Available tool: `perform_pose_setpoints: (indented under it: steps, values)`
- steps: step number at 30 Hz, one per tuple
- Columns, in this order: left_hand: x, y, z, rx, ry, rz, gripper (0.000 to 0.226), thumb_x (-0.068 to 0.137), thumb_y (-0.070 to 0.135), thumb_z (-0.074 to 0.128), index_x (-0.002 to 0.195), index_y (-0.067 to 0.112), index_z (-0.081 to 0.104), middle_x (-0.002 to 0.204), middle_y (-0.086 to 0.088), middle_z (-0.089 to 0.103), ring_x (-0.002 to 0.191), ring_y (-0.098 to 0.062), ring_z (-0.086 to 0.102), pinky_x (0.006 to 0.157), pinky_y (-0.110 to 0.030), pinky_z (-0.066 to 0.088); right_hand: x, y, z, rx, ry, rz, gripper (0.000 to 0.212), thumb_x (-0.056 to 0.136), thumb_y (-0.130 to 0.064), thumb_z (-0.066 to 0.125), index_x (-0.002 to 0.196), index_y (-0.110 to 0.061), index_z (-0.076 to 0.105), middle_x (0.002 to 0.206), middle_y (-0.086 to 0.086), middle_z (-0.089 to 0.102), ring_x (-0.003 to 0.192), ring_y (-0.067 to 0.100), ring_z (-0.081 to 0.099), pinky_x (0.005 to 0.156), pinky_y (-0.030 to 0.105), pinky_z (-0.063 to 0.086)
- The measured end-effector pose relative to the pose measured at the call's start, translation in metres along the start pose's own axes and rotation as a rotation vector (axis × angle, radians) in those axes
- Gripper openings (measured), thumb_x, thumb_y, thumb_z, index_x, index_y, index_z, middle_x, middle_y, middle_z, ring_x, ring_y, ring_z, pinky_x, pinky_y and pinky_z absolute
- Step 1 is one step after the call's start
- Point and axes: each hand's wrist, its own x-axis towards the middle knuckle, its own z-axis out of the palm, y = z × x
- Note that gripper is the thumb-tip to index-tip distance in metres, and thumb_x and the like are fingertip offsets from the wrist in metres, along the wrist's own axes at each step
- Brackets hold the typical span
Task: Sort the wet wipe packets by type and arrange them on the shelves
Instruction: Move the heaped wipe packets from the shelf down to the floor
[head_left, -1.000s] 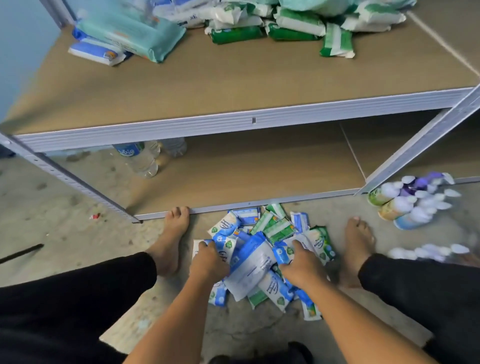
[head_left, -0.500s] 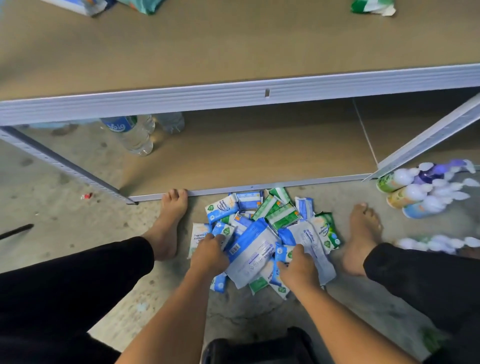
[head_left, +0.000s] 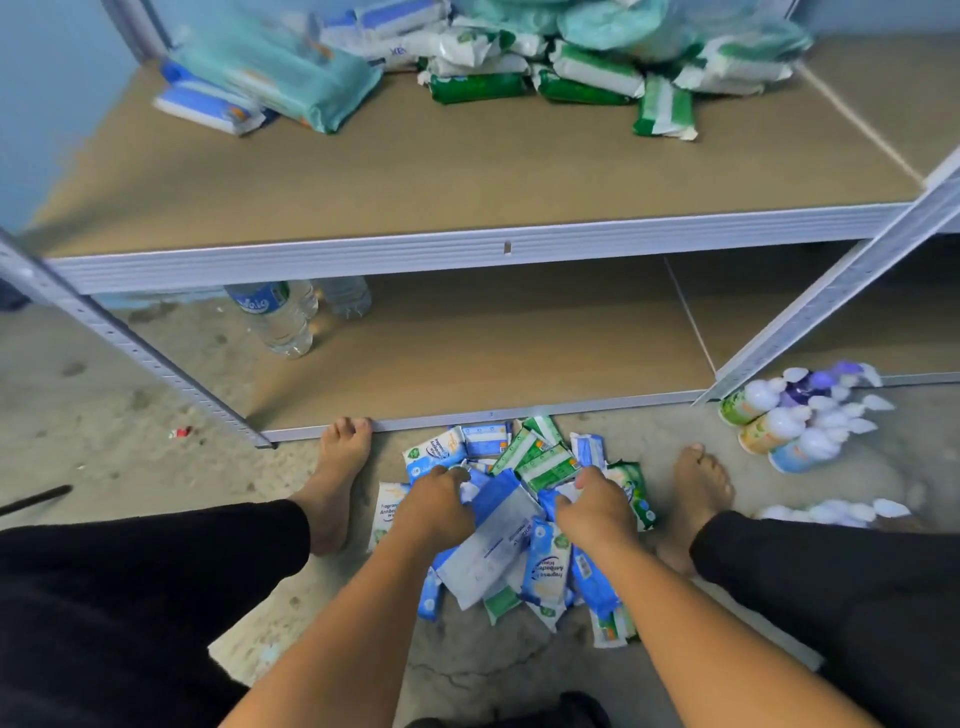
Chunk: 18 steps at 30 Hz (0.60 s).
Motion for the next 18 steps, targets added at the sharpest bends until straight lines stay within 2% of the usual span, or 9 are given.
perform_pose_setpoints:
  steps: [4, 7, 10, 14, 18]
  values:
    - [-0.003, 0.039, -0.059, 0.064, 0.132, 0.166, 0.041, 0.088, 0.026, 0.056, 0.129, 0.024, 0.061, 0.130, -0.004, 0.055, 0.118, -0.028, 0.056, 0.093, -0.039, 0.051, 0.004, -0.035, -0.064, 0.020, 0.146, -0.138, 0.019, 0.090, -0.032, 0.063, 0.104, -0.022, 0.056, 0.109, 0.006, 0.060, 0.089, 0.029, 0.061, 0.072, 0.030, 0.048]
    - [-0.008, 0.072, -0.119, 0.103, 0.253, 0.274, 0.045, 0.083, 0.032, 0.050, 0.127, 0.028, 0.060, 0.129, -0.001, 0.056, 0.115, -0.026, 0.058, 0.093, -0.042, 0.053, 0.009, -0.065, -0.121, -0.037, 0.265, -0.273, 0.017, 0.088, -0.034, 0.064, 0.102, -0.026, 0.057, 0.105, 0.003, 0.060, 0.087, 0.026, 0.058, 0.075, 0.031, 0.049]
    - [-0.020, 0.104, -0.178, 0.198, 0.424, 0.401, 0.044, 0.077, 0.034, 0.039, 0.113, 0.027, 0.064, 0.111, 0.001, 0.059, 0.104, -0.026, 0.061, 0.081, -0.042, 0.056, 0.006, -0.097, -0.181, -0.038, 0.372, -0.399, 0.017, 0.087, -0.033, 0.064, 0.102, -0.028, 0.059, 0.103, -0.002, 0.059, 0.090, 0.023, 0.059, 0.081, 0.037, 0.054]
    - [-0.031, 0.138, -0.246, 0.292, 0.618, 0.518, 0.029, 0.084, 0.027, 0.048, 0.107, 0.024, 0.065, 0.106, 0.000, 0.061, 0.095, -0.027, 0.060, 0.072, -0.040, 0.054, 0.005, -0.137, -0.257, 0.019, 0.543, -0.573, 0.005, 0.084, -0.021, 0.060, 0.087, -0.023, 0.064, 0.082, -0.004, 0.064, 0.078, 0.022, 0.060, 0.072, 0.037, 0.056]
    - [-0.014, 0.157, -0.287, 0.274, 0.684, 0.556, 0.025, 0.088, 0.026, 0.052, 0.109, 0.027, 0.065, 0.110, 0.004, 0.061, 0.093, -0.025, 0.061, 0.072, -0.039, 0.055, 0.024, -0.164, -0.308, 0.075, 0.659, -0.573, 0.011, 0.081, -0.018, 0.059, 0.085, -0.027, 0.064, 0.072, -0.009, 0.061, 0.077, 0.022, 0.058, 0.075, 0.033, 0.052]
